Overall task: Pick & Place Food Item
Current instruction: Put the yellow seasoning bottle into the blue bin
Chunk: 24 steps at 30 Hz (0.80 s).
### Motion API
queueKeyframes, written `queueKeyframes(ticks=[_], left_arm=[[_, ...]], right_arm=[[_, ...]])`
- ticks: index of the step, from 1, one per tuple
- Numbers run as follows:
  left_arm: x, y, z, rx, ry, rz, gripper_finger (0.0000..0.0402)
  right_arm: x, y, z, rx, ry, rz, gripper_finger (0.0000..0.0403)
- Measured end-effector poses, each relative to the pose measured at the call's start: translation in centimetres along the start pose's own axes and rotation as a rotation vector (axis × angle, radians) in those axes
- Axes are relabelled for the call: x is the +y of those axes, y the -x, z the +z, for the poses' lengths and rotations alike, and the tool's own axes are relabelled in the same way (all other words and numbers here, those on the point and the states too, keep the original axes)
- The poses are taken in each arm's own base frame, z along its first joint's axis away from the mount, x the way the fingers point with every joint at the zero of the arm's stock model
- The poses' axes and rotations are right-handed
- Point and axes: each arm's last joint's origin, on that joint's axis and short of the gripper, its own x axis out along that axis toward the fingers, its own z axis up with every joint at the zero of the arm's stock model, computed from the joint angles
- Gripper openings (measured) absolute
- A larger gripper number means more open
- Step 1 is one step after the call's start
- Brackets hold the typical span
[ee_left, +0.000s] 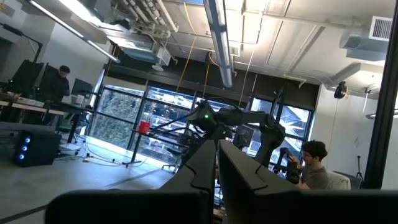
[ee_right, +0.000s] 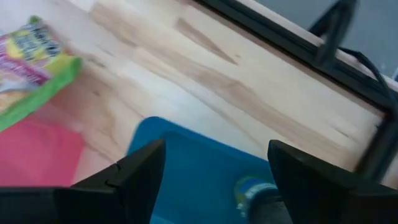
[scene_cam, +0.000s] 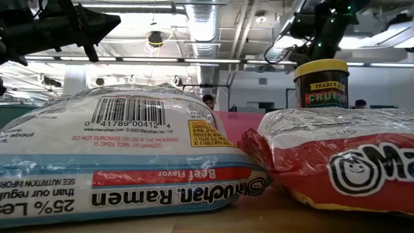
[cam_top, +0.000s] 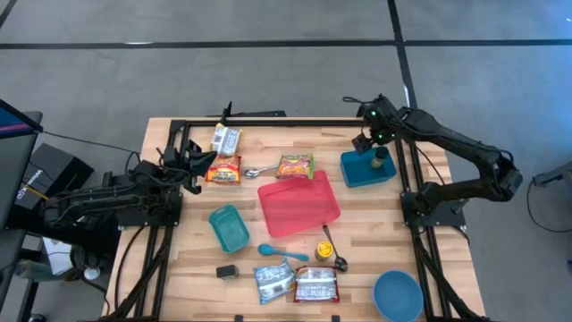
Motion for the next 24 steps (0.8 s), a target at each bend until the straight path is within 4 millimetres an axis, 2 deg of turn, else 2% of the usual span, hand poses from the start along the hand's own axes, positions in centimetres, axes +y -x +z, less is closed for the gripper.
queueKeyframes(ticks=[6,14,24], left_arm=[[0.0,0.0,0.0,0.0,0.0,0.0,0.0012],[0.0,0.0,0.0,0.0,0.0,0.0,0.0012],[0.0,0.0,0.0,0.0,0.0,0.0,0.0012]], right_arm=[[2.4,0.7,-0.4,-0.012,0.095,0.058,0.0277],[6.3,2.8,-0.9,-0.056,0.219,0.168,0.0277],[11.1,5.2,-3.5,-0.067,0.272,0.327,0.0277]])
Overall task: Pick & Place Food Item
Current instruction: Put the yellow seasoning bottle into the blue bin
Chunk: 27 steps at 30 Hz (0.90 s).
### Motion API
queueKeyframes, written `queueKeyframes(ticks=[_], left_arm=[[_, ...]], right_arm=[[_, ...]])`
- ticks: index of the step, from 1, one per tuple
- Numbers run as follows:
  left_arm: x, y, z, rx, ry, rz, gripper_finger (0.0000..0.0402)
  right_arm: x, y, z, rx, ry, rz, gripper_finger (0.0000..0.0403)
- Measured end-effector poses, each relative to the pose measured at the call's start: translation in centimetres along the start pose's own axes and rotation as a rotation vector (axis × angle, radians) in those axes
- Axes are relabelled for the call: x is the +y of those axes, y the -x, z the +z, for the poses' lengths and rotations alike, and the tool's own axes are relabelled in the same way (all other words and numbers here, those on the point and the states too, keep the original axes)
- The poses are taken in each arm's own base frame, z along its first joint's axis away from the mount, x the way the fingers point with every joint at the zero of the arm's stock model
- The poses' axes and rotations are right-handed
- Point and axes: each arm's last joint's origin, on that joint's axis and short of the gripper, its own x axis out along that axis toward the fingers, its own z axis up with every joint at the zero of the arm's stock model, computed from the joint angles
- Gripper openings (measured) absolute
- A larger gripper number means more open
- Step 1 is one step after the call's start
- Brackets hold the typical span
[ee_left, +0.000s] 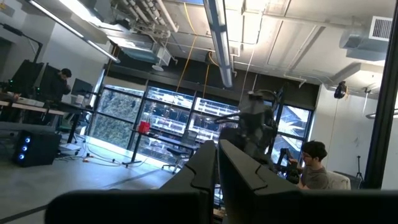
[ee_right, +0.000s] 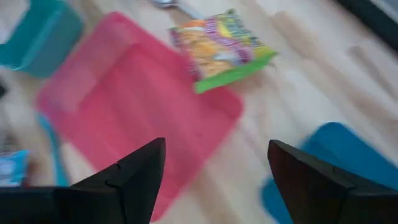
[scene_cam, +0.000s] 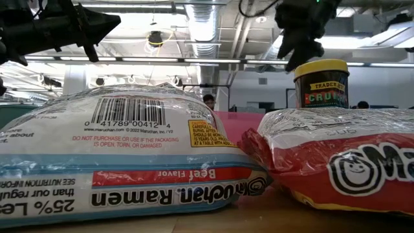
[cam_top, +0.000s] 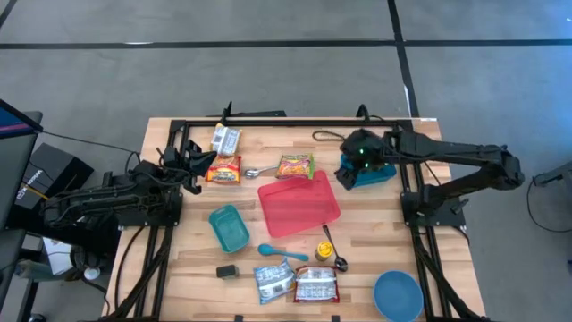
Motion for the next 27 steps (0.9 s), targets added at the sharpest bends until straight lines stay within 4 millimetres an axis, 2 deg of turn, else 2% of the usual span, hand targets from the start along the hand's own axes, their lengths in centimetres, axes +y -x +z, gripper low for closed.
queueKeyframes(ticks=[10,16,23,27], left_arm=[[0.0,0.0,0.0,0.0,0.0,0.0,0.0012],[0.0,0.0,0.0,0.0,0.0,0.0,0.0012],[0.0,0.0,0.0,0.003,0.0,0.001,0.0012],[0.0,0.0,0.0,0.003,0.0,0.001,0.0012]], right_arm=[[5.4,1.0,-1.8,-0.055,0.078,0.196,0.0277],[8.6,2.2,-2.4,-0.184,0.204,0.322,0.0277],[10.7,3.5,-2.8,-0.413,0.358,0.252,0.0277],[11.2,3.8,-2.9,-0.47,0.413,0.225,0.0277]])
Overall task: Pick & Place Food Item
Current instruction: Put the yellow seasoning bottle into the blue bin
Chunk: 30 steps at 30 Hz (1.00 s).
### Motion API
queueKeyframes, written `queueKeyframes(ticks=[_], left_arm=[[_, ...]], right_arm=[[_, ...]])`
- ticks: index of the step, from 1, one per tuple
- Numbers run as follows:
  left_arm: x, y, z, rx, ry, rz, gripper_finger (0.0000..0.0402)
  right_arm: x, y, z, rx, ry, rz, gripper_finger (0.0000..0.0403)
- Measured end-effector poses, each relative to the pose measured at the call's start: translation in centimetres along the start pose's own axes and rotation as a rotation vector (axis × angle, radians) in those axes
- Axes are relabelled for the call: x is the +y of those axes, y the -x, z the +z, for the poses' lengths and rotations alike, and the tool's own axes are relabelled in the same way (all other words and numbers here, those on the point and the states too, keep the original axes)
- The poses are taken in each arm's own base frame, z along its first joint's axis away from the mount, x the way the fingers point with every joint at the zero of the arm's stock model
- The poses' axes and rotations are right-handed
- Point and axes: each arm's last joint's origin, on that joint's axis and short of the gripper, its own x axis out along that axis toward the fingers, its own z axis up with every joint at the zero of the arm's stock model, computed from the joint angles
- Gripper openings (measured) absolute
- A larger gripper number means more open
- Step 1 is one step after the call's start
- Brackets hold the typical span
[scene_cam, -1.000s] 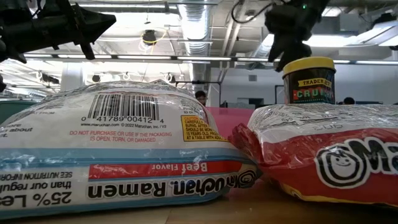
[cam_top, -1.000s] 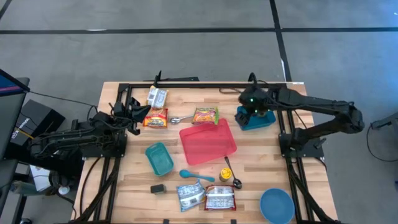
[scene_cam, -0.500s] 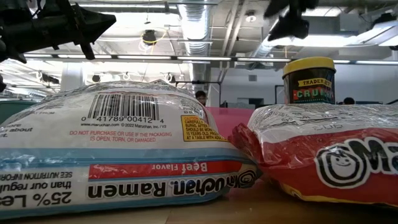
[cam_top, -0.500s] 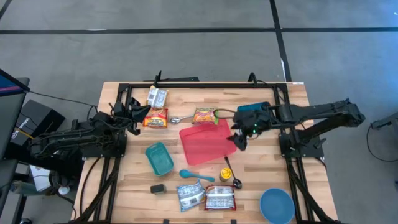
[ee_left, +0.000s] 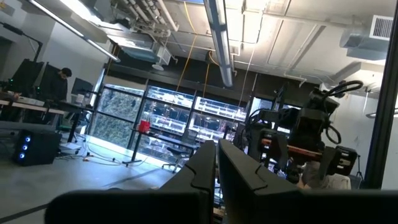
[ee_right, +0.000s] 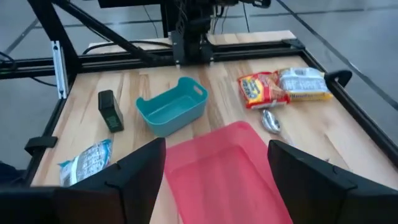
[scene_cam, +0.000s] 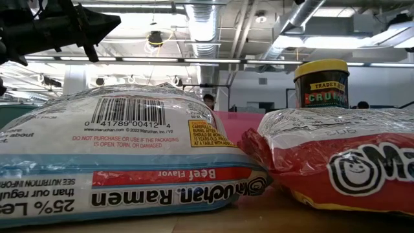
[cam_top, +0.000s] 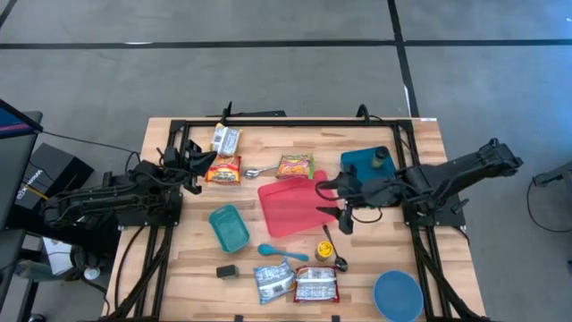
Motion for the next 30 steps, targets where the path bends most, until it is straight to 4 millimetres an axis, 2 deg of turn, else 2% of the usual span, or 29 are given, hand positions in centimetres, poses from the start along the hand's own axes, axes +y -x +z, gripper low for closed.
queueKeyframes(ticks=[6,13,16,30], left_arm=[[0.0,0.0,0.0,0.0,0.0,0.0,0.0012],[0.0,0.0,0.0,0.001,0.0,0.0,0.0012],[0.0,0.0,0.0,0.001,0.0,0.0,0.0012],[0.0,0.0,-0.1,0.009,0.0,0.002,0.0012]], right_arm=[[0.0,0.0,0.1,-0.013,0.007,0.003,0.0277],[-0.3,-0.1,1.4,-0.132,-0.047,0.008,0.0277],[-0.2,-0.1,1.8,-0.166,-0.017,0.012,0.0277],[2.0,0.9,1.6,-0.182,-0.09,0.133,0.0277]])
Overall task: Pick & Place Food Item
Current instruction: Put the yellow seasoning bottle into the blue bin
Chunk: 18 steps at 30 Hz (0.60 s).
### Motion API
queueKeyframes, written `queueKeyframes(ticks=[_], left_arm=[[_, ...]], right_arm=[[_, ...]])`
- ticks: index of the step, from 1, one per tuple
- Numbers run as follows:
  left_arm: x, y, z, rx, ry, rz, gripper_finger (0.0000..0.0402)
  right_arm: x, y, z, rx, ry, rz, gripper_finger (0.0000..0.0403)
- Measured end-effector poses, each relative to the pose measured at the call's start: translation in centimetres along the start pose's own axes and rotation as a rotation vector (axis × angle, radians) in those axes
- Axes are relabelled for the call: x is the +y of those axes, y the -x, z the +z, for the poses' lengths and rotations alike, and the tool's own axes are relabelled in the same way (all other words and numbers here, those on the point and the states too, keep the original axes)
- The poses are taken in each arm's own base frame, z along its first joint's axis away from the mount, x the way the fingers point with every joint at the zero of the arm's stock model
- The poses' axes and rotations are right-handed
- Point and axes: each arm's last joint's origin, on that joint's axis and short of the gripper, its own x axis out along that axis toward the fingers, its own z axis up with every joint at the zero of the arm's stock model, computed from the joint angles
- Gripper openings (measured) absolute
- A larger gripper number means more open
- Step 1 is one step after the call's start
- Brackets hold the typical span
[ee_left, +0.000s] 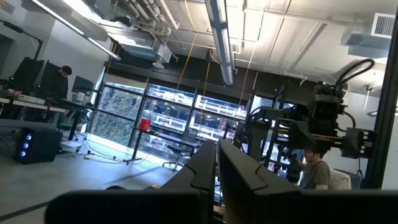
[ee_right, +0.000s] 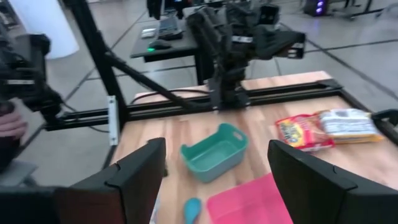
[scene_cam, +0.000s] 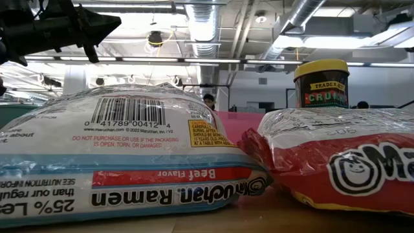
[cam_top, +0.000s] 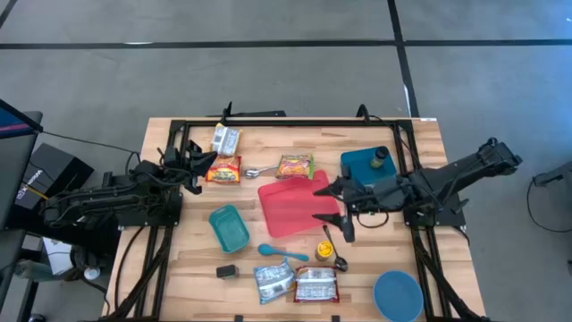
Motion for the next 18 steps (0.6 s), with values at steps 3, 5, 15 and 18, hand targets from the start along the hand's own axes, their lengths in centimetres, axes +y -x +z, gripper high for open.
queueKeyframes(ticks=[3,5,15,18], left_arm=[[0.0,0.0,0.0,0.0,0.0,0.0,0.0012],[0.0,0.0,0.0,0.0,0.0,0.0,0.0012],[0.0,0.0,0.0,0.0,0.0,0.0,0.0012],[0.0,0.0,0.0,0.004,0.0,0.001,0.0012]], right_arm=[[0.7,0.3,-0.2,0.004,0.003,0.027,0.0277],[1.1,0.4,-0.3,0.006,-0.013,0.04,0.0277],[2.9,-1.9,-3.0,0.13,-0.132,0.037,0.0277],[3.1,-2.7,-4.0,0.182,-0.17,0.017,0.0277]])
